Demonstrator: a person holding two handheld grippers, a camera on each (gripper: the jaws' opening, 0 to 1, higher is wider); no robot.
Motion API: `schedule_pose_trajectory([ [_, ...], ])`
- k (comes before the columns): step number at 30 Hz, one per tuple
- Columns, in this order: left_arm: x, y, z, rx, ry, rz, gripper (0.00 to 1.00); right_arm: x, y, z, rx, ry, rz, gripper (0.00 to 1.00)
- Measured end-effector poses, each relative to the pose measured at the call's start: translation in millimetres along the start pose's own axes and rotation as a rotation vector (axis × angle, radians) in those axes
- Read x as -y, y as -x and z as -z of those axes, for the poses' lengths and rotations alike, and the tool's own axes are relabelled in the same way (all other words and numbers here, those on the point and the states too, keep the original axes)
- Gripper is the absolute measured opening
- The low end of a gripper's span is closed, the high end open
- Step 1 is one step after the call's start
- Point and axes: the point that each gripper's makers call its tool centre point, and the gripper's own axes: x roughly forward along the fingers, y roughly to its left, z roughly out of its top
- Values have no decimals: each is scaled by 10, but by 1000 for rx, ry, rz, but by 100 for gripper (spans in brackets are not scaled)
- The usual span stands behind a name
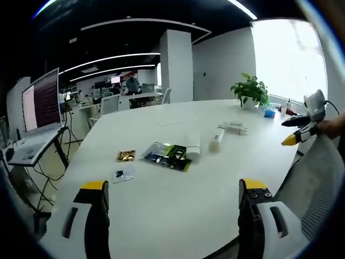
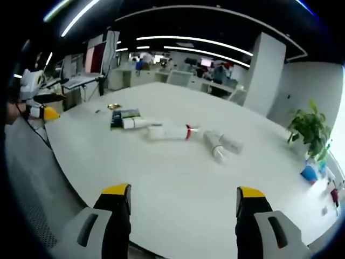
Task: Arrange the skincare products in the storage area until every visible bottle or jar stands upright without overlapping.
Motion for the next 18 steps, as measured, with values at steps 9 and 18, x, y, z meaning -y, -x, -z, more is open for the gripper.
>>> schedule_pose_trajectory([
  [9, -48, 17, -15, 10, 21, -23, 92, -33, -138, -516, 46, -13, -32, 81],
  [18, -38, 17, 22, -17, 14, -22, 91, -93, -261, -731, 39, 6, -60, 80],
])
